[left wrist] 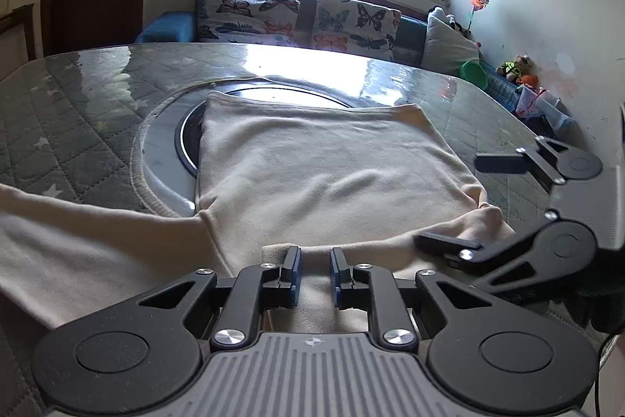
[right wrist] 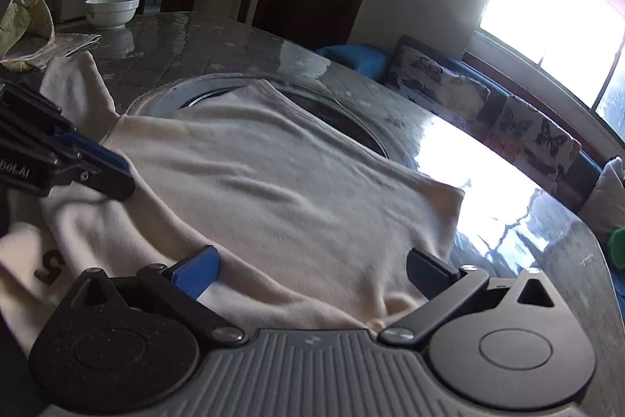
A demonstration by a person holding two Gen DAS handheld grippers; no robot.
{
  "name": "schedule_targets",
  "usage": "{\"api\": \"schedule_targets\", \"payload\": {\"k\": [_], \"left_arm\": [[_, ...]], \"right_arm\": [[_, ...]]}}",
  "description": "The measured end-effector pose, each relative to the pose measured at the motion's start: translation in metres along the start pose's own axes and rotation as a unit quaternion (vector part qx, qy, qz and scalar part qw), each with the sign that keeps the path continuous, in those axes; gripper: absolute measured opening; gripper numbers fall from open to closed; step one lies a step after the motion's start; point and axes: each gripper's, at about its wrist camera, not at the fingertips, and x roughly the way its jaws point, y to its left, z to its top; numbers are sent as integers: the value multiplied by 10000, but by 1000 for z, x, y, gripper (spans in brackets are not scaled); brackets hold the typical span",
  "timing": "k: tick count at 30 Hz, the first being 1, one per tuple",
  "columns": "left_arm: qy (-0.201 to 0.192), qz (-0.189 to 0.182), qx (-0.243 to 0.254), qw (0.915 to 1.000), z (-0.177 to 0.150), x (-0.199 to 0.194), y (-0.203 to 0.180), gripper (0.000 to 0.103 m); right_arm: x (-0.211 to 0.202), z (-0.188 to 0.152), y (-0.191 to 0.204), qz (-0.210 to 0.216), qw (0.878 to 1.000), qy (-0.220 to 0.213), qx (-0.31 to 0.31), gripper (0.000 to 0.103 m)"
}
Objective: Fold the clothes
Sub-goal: 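Lay the sleeve onto the sweatshirt body with the left gripper, then open the left gripper and withdraw it from the folded sleeve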
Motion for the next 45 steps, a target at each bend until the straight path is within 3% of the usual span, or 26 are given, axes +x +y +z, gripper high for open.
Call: {"api": "schedule_targets", "payload": {"k": [6,10,13,16,21,28,32,38,45], "left_arm": [[-165,65,2,9998,-4,-16,-4,19],[-343,-154,211,9991,-4,-27,-14,19],[-264,-214,377,9987,-7,-21,-19,19],[-91,129,392,9991,-11,-9,-14,18],[-191,294,255,9991,-11,-13,0,19],[-257,207,230,9992,-6,-13,3,19],[-205,351,309,9987,-7,-7,4,19],[-217,405,229,9987,-8,-11,10,23],[-388,-76,462,9982,-11,-25,-12,26]], "right_arm": [[12,13,0,30,9999,-13,128,103],[8,16,-2,132,9998,-63,155,103],[5,15,5,278,9996,-59,61,103],[5,11,17,306,9995,-56,-76,103],[-1,13,32,484,9986,-189,-42,103],[-13,10,31,446,9987,-243,-55,103],[-15,4,39,547,9982,-174,-143,103],[-34,4,53,818,9942,-560,-413,103],[-39,-3,27,171,9988,-410,-221,103]]}}
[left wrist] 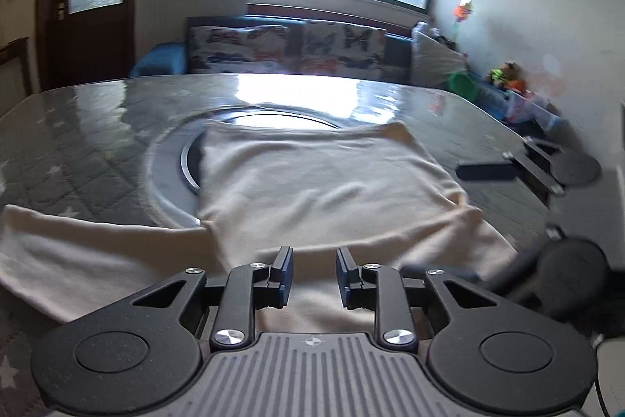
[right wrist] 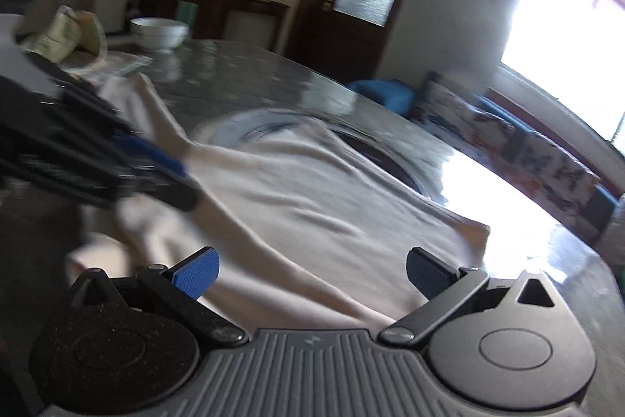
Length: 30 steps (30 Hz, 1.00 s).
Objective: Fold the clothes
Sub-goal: 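Open the left gripper and withdraw it from the folded sleeve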
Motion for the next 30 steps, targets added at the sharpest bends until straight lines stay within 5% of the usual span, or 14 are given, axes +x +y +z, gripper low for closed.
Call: {"api": "schedule_targets", "payload": {"k": [10,19,26,30], "left_arm": [[150,186,61,9997,-15,-1,6,32],[20,-94,52,9999,-13,-4,-10,38],[122,-204,189,9995,-19,2,-23,41],[148,-151,269,9994,-22,4,-26,42]], "right_arm": [[4,-20,-31,-911,9950,374,182,103],[10,-17,-28,-787,9958,368,302,103],[4,-7,-13,78,9996,232,-142,103],[14,-2,-2,159,9989,261,-356,103]]}}
